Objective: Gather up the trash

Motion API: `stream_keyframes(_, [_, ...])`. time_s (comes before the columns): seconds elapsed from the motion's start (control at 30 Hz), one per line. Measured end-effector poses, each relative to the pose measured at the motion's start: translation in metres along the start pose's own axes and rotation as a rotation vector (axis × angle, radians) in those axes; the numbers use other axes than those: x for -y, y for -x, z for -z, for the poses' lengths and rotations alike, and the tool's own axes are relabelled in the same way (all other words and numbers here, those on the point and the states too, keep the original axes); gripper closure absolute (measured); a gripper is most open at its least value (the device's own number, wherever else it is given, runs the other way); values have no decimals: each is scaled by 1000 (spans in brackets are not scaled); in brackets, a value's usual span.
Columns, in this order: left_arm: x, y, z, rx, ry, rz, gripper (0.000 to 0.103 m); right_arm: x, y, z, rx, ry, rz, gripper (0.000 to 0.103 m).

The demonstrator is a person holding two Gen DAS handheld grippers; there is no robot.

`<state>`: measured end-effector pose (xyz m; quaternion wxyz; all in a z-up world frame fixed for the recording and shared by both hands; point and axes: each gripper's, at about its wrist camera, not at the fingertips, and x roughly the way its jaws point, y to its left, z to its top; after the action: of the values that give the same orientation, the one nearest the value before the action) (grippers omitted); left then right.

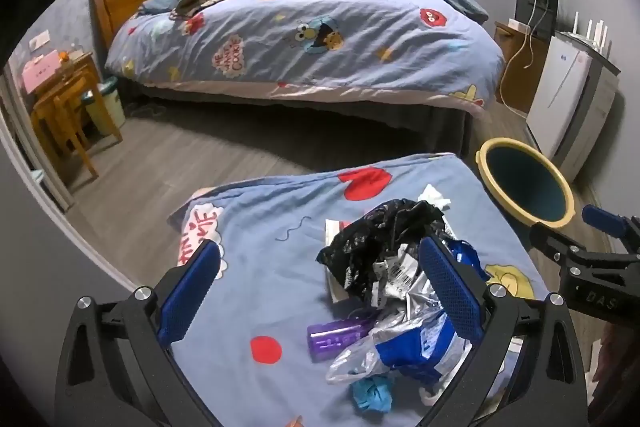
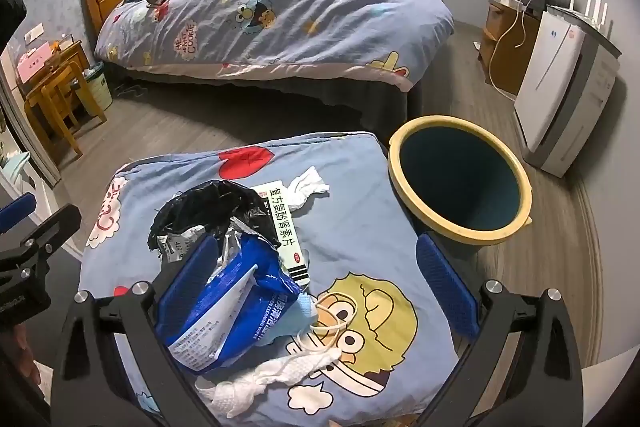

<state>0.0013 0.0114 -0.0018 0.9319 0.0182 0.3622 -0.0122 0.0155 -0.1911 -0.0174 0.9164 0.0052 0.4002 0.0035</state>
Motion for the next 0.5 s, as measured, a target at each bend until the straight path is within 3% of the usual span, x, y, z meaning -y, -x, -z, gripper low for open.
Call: stream_keyframes(0.5, [2, 0, 0, 0, -7, 0, 4, 1, -1, 0, -1, -4, 0, 5])
